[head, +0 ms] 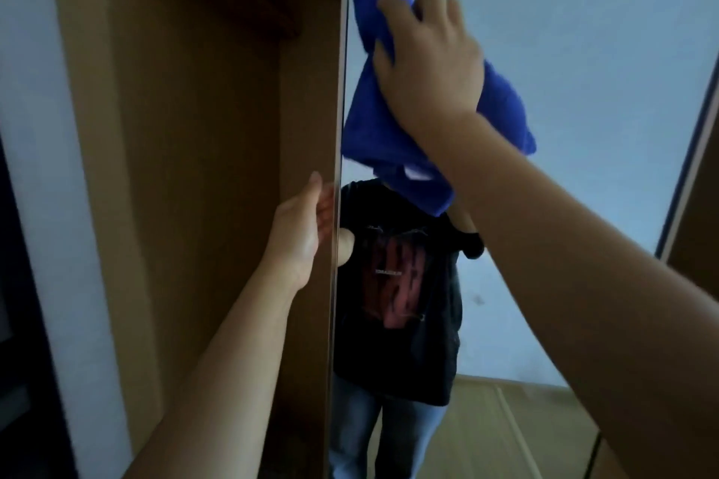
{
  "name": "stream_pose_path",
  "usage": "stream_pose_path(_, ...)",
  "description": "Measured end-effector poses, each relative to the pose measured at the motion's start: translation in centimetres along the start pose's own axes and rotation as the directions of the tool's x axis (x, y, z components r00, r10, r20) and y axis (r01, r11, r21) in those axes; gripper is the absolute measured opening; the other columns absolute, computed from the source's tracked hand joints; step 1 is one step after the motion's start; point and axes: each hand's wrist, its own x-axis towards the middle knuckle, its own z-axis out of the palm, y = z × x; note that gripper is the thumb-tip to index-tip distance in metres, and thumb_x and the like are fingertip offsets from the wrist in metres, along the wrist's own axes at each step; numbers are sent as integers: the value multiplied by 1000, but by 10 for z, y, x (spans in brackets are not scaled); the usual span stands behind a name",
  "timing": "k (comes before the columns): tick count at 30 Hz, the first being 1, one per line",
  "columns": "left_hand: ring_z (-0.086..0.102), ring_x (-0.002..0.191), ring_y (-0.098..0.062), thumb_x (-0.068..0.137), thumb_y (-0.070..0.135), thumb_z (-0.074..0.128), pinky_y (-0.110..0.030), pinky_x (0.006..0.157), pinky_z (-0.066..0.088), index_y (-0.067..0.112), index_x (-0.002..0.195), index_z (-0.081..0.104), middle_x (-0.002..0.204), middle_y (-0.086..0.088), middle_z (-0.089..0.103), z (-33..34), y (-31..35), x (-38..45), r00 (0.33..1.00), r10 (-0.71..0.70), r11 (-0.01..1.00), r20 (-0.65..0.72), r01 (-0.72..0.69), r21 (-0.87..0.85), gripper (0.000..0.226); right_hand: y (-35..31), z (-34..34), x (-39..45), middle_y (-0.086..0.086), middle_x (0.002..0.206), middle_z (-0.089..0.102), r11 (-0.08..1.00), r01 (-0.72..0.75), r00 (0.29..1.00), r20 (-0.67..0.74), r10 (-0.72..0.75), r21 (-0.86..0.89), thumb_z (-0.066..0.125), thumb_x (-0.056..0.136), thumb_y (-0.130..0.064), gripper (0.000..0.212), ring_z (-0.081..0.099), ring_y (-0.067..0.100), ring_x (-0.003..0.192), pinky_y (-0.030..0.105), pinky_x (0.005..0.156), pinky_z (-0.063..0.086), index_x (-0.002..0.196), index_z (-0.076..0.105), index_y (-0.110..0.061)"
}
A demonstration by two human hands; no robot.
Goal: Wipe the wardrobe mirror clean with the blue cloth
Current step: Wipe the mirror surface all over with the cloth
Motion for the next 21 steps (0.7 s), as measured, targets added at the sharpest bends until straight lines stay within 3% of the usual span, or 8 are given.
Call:
stream_pose_path(2, 65, 89, -11, 95, 43, 39, -27, 81, 47, 21, 92, 64, 90, 3, 70, -1, -3, 0, 1000, 5, 1000, -8, -5, -11, 34, 2, 1, 5, 14, 118, 56, 1000, -19, 998, -64, 20, 9, 50, 89, -19, 29, 54, 29, 100, 28, 62, 32, 117, 57, -13)
stream_pose_path(6, 68, 88, -8, 96, 50, 30, -26, 80, 47, 19, 96, 65, 88, 4, 73, -1, -7, 1, 1000, 13, 1000, 19, -13, -20, 46, -11, 9, -38, 14, 87, 63, 997, 76, 982, -174, -73, 11, 68, 72, -15, 24, 59, 29, 70, 26, 49, 27, 95, 67, -10)
stream_pose_path(9, 67, 95, -18, 95, 54, 29, -31, 84, 50, 12, 107, 65, 94, -4, 72, 0, -5, -1, 1000, 10, 1000, 24, -10, 6, 56, -18, 18, -95, 16, 85, 63, 987, 154, 981, -124, -148, 45, 70, 75, -14, 25, 60, 32, 71, 32, 49, 42, 100, 69, -8)
stream_pose_path(11, 66, 98, -22, 94, 57, 28, -34, 88, 50, 11, 104, 66, 100, -9, 70, 1, -4, -1, 999, 7, 997, 40, -10, 76, 60, -23, 23, -139, 16, 88, 65, 974, 216, 975, -70, -211, 73, 69, 78, -15, 28, 62, 33, 75, 35, 53, 47, 105, 68, -7)
stream_pose_path(14, 63, 104, -21, 86, 64, 40, -39, 97, 47, 20, 100, 64, 114, -9, 66, 4, -1, 0, 999, -24, 997, -32, 26, 72, 52, -31, 26, -200, 11, 87, 65, 956, 265, 964, -4, -267, 127, 69, 80, -17, 31, 59, 26, 69, 33, 52, 43, 109, 66, -9)
stream_pose_path(17, 58, 115, -25, 67, 64, 59, -45, 106, 40, 17, 113, 62, 120, -9, 63, 7, -1, 1, 998, -5, 1000, -64, 7, 28, 66, -36, 31, -253, 8, 87, 64, 935, 308, 947, 41, -319, 176, 62, 85, -15, 31, 55, 21, 65, 31, 52, 41, 114, 56, -10)
stream_pose_path(21, 56, 116, -22, 77, 51, 60, -44, 107, 38, 18, 113, 62, 121, -7, 62, 6, -2, -1, 999, 35, 999, -38, -33, 44, 49, -37, 31, -309, 7, 90, 67, 883, 407, 887, 130, -443, 236, 45, 91, -13, 24, 57, 21, 67, 29, 54, 44, 114, 54, -13)
